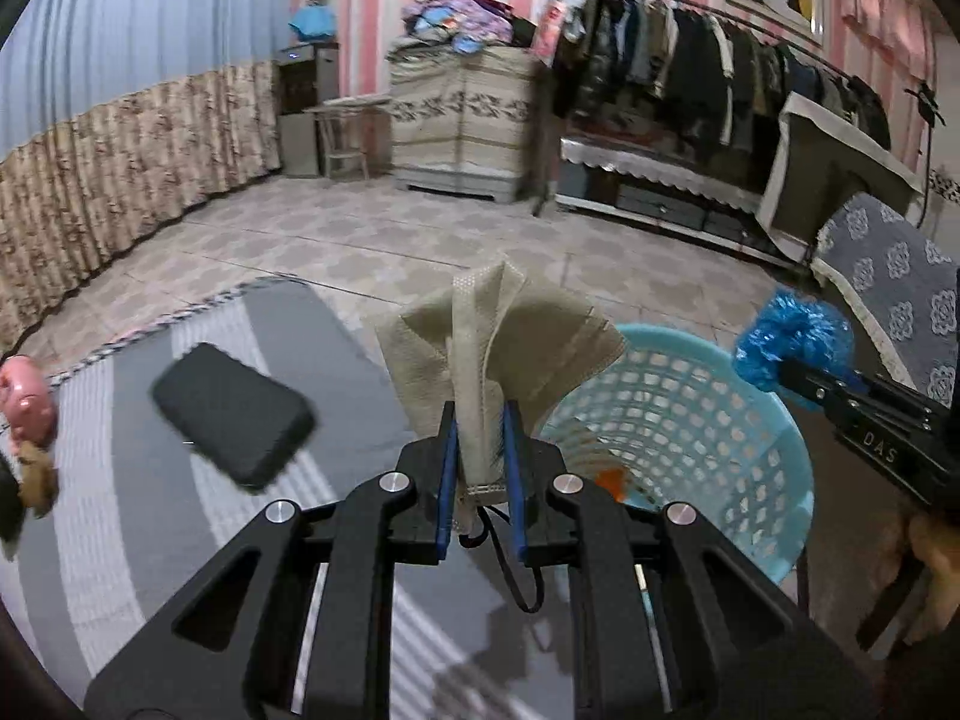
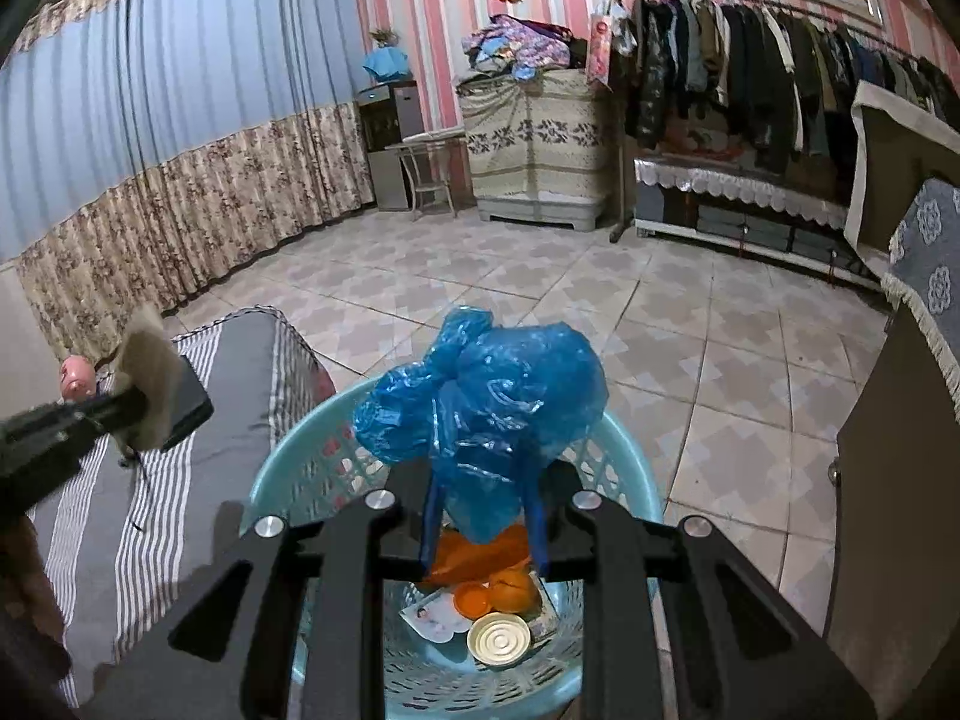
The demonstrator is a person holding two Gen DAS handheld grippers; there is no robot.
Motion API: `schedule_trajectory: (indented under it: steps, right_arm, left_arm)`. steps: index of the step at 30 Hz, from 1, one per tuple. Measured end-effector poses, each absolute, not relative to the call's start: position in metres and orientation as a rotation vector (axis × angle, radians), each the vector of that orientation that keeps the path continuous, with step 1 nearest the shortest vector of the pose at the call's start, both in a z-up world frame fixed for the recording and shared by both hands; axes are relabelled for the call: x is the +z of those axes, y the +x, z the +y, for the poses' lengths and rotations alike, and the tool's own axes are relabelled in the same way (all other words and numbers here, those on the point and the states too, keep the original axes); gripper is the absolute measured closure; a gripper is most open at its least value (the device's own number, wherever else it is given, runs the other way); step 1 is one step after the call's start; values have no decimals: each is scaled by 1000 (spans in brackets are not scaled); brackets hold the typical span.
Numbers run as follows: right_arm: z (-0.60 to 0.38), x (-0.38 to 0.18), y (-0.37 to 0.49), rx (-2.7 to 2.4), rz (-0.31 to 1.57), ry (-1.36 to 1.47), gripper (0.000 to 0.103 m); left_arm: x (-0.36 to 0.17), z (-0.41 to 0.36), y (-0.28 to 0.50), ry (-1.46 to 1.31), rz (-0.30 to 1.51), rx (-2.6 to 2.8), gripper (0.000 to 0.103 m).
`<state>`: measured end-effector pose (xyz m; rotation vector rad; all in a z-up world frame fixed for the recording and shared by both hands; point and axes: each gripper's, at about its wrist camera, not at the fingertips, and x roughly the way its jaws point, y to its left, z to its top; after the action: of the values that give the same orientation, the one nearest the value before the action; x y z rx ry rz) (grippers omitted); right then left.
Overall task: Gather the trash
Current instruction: 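Carry both bags over the blue basket with both tools, then open the left tool to drop the beige bag into the basket while the right tool holds the blue bag, then open the right tool to drop the blue plastic bag into the basket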
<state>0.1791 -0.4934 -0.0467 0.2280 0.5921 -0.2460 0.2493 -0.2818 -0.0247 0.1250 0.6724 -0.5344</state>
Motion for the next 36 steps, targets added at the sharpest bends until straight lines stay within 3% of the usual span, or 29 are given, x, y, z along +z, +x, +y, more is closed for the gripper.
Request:
schedule_trajectory:
  steps: [10, 14, 21, 30, 31, 35, 36]
  right_arm:
    - [-509, -57, 185, -261, 623, 297, 80]
    - [-511, -60, 187, -269, 634, 296, 80]
    - [-507, -58, 192, -272, 642, 304, 80]
    - [-498, -64, 196, -273, 648, 288, 79]
    - [-496, -65, 197, -271, 651, 290, 77]
    - [-493, -70, 200, -272, 657, 290, 45]
    - [-493, -70, 200, -272, 657, 289, 42]
  left_arm:
    - [-41, -341, 257, 167, 706, -617, 86]
    - [-40, -351, 256, 167, 701, -633, 57]
    - [-35, -337, 259, 173, 674, -552, 26]
    - [-13, -280, 258, 117, 608, -422, 8]
    - [-10, -273, 258, 106, 604, -410, 8]
    - [-4, -254, 257, 99, 584, -366, 6]
    - [-4, -251, 257, 99, 581, -358, 6]
